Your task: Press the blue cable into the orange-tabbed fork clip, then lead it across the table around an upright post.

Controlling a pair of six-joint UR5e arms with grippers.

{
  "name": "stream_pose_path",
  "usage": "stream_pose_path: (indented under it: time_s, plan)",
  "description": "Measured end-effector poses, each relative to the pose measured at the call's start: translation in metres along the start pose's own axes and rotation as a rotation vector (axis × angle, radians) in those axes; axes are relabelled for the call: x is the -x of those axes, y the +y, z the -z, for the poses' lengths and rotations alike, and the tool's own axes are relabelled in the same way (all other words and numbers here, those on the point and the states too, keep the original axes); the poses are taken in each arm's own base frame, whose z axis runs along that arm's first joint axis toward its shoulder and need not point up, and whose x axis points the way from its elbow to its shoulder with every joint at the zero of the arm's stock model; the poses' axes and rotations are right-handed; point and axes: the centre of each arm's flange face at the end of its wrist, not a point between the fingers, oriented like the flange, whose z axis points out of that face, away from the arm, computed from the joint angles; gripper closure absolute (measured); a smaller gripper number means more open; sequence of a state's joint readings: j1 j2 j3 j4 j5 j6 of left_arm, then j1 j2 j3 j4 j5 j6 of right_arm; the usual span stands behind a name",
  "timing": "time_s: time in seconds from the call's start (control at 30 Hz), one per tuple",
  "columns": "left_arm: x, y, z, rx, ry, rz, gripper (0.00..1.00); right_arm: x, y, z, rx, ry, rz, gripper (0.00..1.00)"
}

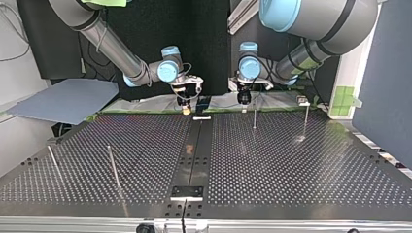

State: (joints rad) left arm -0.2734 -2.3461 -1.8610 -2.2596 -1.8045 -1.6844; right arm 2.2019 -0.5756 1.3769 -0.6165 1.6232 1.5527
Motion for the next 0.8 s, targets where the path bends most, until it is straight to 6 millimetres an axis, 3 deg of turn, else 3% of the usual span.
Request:
stream_pose_path:
  time_s: [0.2,0.23,0.27,0.3,0.33,0.37,0.43,0.47,0.53,0.57,0.6,0.8]
  plan:
    - [0.0034,-0.0041,-0.0039,-0.022,-0.004,0.023,0.0,0.0002,0.0,0.0,0.0,0.0,0.0,1.0]
    - [0.0036,-0.0043,-0.0042,-0.023,-0.005,0.024,0.12,0.0002,0.0,0.0,0.0,0.0,0.0,1.0]
    - [0.0037,-0.0045,-0.0043,-0.024,-0.005,0.025,0.12,0.0003,0.0,0.0,0.0,0.0,0.0,1.0]
    - [0.0037,-0.0048,-0.0043,-0.024,-0.005,0.025,0.22,0.0004,0.0,0.0,0.0,0.0,0.0,1.0]
    - [0.0037,-0.005,-0.004,-0.022,-0.005,0.023,0.38,0.0004,0.0,0.0,0.0,0.0,0.0,1.0]
    - [0.0037,-0.005,-0.0038,-0.018,-0.006,0.018,0.38,0.0005,0.0001,0.0,0.0,0.0,0.0,1.0]
    - [0.0037,-0.0049,-0.0035,-0.01,-0.007,0.005,0.66,0.0006,0.0005,-0.0001,0.001,0.0,0.0,1.0]
    - [0.0037,-0.005,-0.0033,-0.006,-0.007,-0.002,0.66,0.0006,0.0006,-0.0002,0.001,0.0,0.0,1.0]
    - [0.0036,-0.0053,-0.0029,-0.001,-0.008,-0.009,0.87,0.0006,0.0007,-0.0002,0.001,0.0,0.0,1.0]
    - [0.0036,-0.0055,-0.0026,0.002,-0.009,-0.012,0.87,0.0006,0.0008,-0.0002,0.001,0.0,0.0,1.0]
    - [0.0036,-0.0057,-0.0024,0.004,-0.009,-0.014,1.0,0.0006,0.0008,-0.0002,0.001,0.0,0.0,1.0]
    - [0.0034,-0.007,-0.0013,0.012,-0.01,-0.016,1.0,0.0014,0.0009,-0.0001,0.001,-0.003,0.0,1.0]
